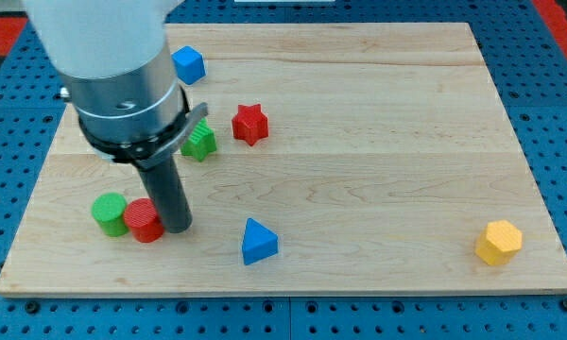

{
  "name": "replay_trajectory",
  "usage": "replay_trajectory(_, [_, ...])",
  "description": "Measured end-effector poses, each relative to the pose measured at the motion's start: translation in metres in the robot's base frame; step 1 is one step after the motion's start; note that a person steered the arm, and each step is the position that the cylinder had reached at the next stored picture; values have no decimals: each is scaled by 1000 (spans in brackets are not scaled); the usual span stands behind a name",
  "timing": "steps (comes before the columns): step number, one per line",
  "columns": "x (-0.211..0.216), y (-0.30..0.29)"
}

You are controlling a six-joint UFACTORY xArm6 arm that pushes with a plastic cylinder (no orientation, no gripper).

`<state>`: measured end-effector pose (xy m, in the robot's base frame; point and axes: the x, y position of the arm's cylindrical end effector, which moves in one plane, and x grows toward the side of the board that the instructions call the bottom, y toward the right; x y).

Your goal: Push the red star along with green star towards the red circle

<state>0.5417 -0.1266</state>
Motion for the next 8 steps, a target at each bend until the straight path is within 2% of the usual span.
replay_trajectory(1, [0, -23])
replay_trajectory(3, [-7, 56])
replay_trajectory(4, [-37, 57])
replay_trajectory(6, [-69, 122])
replay_trajectory(8, [-141, 116])
